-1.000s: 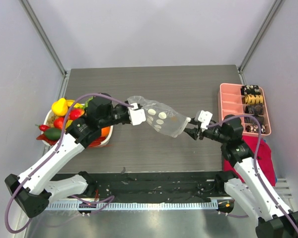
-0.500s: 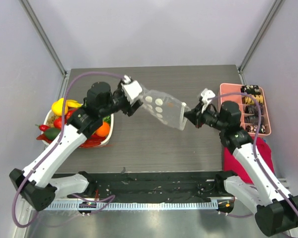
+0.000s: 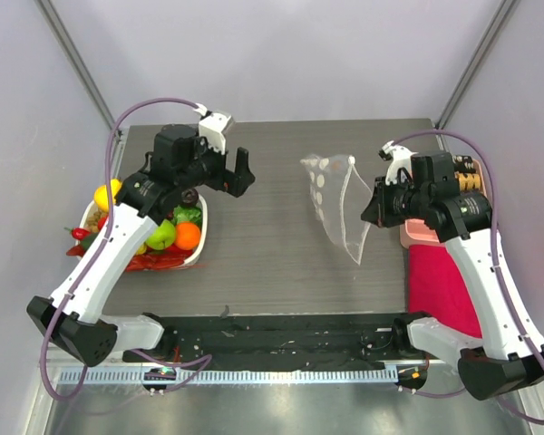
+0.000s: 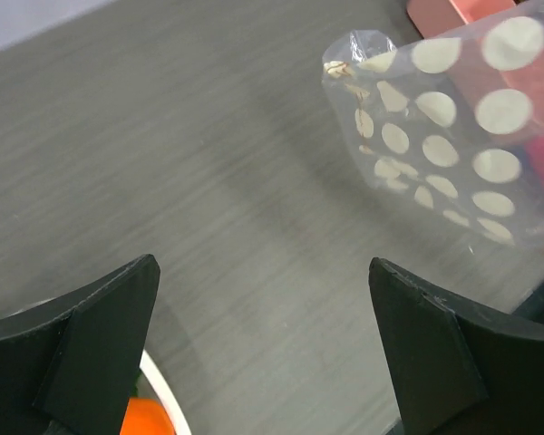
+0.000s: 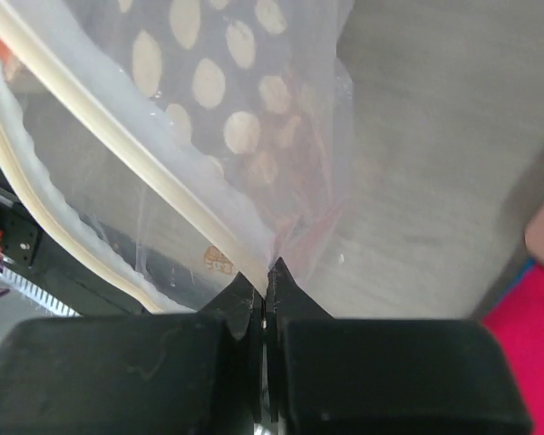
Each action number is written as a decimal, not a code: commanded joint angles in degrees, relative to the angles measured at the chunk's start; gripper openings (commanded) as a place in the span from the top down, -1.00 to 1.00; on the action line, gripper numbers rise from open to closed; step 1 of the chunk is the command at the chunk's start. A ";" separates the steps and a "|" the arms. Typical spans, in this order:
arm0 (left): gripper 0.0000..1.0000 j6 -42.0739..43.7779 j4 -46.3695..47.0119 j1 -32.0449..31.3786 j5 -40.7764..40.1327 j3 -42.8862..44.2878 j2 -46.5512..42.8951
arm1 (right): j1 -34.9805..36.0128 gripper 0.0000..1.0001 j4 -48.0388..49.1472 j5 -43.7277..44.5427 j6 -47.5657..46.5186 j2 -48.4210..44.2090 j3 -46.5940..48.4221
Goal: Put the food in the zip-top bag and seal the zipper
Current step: Pick up the zipper food storage bag at the center of the board.
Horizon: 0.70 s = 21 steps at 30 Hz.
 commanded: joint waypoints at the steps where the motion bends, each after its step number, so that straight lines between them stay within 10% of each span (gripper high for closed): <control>1: -1.00 -2.30 -9.62 -0.20 5.90 2.15 -0.08 | -1.24 0.98 -13.01 9.69 4.90 2.00 4.01; 9: -0.89 -16.53 0.20 -0.46 15.22 -7.87 -3.69 | 0.16 0.98 -10.30 6.29 22.28 11.65 8.42; 21: -0.85 -26.55 13.04 -10.13 2.75 -5.51 6.23 | 7.28 0.98 1.65 4.08 28.11 20.90 10.52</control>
